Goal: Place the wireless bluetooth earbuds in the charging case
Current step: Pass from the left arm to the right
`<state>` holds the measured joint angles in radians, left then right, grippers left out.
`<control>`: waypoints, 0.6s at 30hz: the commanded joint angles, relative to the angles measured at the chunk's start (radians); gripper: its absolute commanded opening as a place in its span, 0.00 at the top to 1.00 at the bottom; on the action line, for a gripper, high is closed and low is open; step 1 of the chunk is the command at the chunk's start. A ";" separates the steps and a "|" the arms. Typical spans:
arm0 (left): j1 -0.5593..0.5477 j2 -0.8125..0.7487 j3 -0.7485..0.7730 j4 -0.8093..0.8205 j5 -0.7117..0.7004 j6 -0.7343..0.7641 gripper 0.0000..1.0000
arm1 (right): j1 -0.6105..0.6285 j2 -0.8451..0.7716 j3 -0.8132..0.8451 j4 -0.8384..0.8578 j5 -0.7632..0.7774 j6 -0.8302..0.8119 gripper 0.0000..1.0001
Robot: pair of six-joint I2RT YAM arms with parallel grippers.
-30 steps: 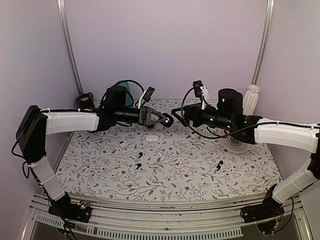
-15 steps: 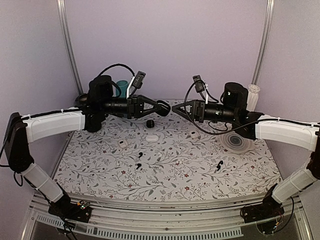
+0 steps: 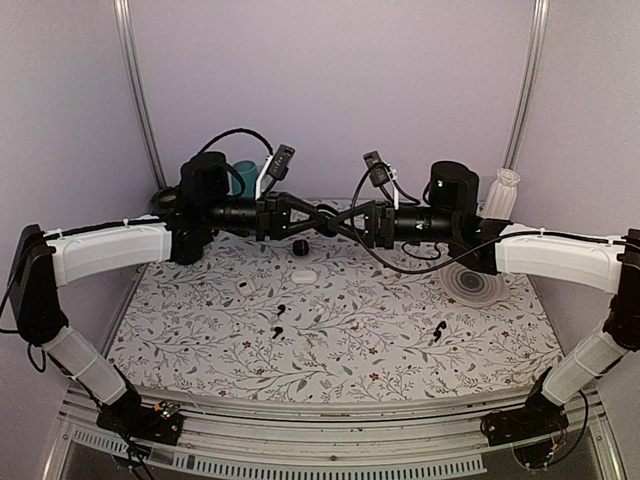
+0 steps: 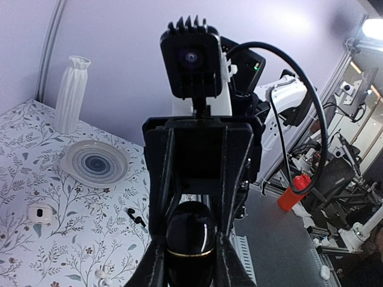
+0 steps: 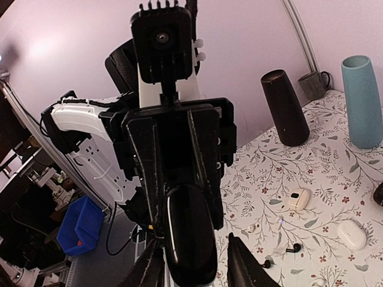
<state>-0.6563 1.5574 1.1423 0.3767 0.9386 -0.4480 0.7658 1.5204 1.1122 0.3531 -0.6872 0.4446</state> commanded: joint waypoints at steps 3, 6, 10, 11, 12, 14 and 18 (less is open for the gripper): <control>-0.011 0.005 0.025 0.016 0.009 0.012 1.00 | 0.003 0.020 0.034 -0.013 -0.016 -0.007 0.75; -0.011 0.004 0.024 0.017 0.010 0.009 1.00 | 0.003 0.020 0.034 -0.013 -0.010 -0.005 0.90; -0.010 -0.001 0.017 0.022 -0.002 0.005 0.69 | 0.003 0.025 0.042 -0.004 -0.003 0.017 0.96; -0.010 -0.004 0.014 0.024 -0.010 0.003 0.57 | 0.002 0.025 0.044 -0.001 0.002 0.023 0.96; -0.010 -0.008 0.010 0.024 -0.019 0.002 0.47 | 0.003 0.023 0.042 0.008 0.007 0.030 0.97; -0.011 -0.018 -0.011 0.047 -0.027 -0.005 0.40 | 0.002 0.013 0.027 0.042 0.024 0.046 0.97; -0.010 -0.047 -0.070 0.134 -0.066 -0.035 0.33 | 0.002 0.002 0.011 0.089 0.053 0.073 0.97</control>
<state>-0.6590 1.5509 1.1210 0.4168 0.9112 -0.4587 0.7658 1.5318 1.1236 0.3637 -0.6720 0.4820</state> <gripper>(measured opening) 0.650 0.199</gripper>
